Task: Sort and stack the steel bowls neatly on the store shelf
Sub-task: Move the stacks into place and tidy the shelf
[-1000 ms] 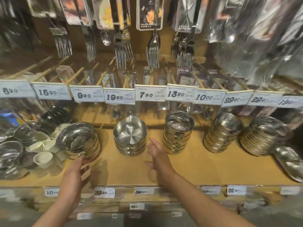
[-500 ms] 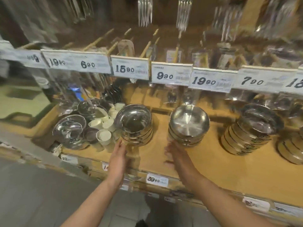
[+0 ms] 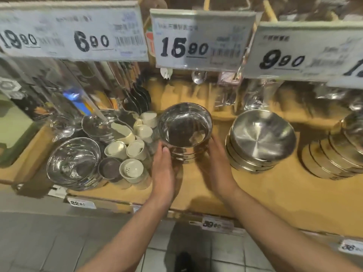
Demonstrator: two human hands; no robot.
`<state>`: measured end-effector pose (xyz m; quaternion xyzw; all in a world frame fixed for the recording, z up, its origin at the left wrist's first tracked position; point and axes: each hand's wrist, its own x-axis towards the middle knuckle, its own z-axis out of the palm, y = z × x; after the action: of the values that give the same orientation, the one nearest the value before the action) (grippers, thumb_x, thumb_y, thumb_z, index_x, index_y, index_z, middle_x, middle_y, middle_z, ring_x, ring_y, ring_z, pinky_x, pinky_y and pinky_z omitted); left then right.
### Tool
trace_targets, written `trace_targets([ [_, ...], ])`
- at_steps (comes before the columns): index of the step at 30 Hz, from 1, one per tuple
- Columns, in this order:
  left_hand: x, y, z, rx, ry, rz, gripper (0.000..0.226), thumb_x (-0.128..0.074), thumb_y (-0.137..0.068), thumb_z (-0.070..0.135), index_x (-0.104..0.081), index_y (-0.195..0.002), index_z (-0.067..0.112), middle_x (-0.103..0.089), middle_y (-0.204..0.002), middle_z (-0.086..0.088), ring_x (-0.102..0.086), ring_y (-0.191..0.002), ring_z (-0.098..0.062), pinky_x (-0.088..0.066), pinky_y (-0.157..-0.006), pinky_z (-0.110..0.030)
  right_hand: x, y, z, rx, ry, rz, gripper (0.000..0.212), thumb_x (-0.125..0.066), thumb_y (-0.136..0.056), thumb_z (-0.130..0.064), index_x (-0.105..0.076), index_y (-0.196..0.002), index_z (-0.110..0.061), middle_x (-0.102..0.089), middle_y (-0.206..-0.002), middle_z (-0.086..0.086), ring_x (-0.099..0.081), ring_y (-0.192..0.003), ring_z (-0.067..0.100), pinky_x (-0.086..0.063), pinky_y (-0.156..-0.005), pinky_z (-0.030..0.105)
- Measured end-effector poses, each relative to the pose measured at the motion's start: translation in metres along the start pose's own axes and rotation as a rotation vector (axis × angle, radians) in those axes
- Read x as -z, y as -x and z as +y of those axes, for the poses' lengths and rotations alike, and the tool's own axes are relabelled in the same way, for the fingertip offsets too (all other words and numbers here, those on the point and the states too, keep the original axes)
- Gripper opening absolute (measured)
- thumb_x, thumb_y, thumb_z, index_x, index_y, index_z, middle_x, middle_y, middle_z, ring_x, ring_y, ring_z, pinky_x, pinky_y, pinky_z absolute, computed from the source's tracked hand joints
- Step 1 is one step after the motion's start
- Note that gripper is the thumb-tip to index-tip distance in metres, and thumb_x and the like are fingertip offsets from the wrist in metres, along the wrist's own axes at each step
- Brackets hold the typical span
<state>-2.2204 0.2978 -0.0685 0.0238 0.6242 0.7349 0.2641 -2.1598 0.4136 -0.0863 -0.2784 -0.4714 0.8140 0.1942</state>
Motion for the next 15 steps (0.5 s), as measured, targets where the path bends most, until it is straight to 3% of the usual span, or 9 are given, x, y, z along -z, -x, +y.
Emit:
trace_targets([
  [3, -0.005, -0.015, 0.002, 0.013, 0.031, -0.037, 0.034, -0.032, -0.108, 0.029, -0.060, -0.127, 0.034, -0.066, -0.131, 0.001, -0.060, -0.124, -0.020, -0.051, -0.095, -0.038, -0.001, -0.002, 0.001, 0.016, 0.001, 0.046, 0.031, -0.050, -0.106, -0.034, -0.057, -0.136, -0.029, -0.062, -0.138, 0.013, -0.051, -0.136, 0.040, -0.034, -0.115, 0.063],
  [8, -0.006, -0.026, 0.001, 0.015, 0.054, -0.040, 0.037, -0.034, -0.107, 0.032, -0.055, -0.137, 0.033, -0.065, -0.134, 0.002, -0.058, -0.126, -0.020, -0.049, -0.089, -0.034, -0.003, -0.004, -0.001, 0.043, 0.052, 0.093, 0.025, -0.050, -0.106, -0.032, -0.059, -0.126, -0.021, -0.061, -0.132, 0.021, -0.052, -0.129, 0.047, -0.039, -0.109, 0.064],
  [12, -0.004, -0.028, -0.002, -0.030, 0.042, -0.038, 0.036, -0.032, -0.106, 0.032, -0.057, -0.132, 0.036, -0.064, -0.133, 0.004, -0.056, -0.128, -0.020, -0.049, -0.089, -0.034, -0.007, -0.005, -0.002, 0.071, 0.075, 0.091, 0.020, -0.050, -0.104, -0.033, -0.062, -0.117, -0.025, -0.064, -0.124, 0.020, -0.061, -0.111, 0.031, -0.048, -0.101, 0.054],
  [15, -0.002, -0.029, -0.003, -0.021, 0.045, -0.024, 0.037, -0.034, -0.104, 0.034, -0.056, -0.133, 0.035, -0.062, -0.136, 0.004, -0.055, -0.130, -0.019, -0.048, -0.095, -0.038, -0.008, -0.007, 0.001, 0.080, 0.091, 0.082, 0.024, -0.051, -0.103, -0.033, -0.060, -0.120, -0.018, -0.065, -0.119, 0.018, -0.059, -0.108, 0.026, -0.045, -0.100, 0.050],
])
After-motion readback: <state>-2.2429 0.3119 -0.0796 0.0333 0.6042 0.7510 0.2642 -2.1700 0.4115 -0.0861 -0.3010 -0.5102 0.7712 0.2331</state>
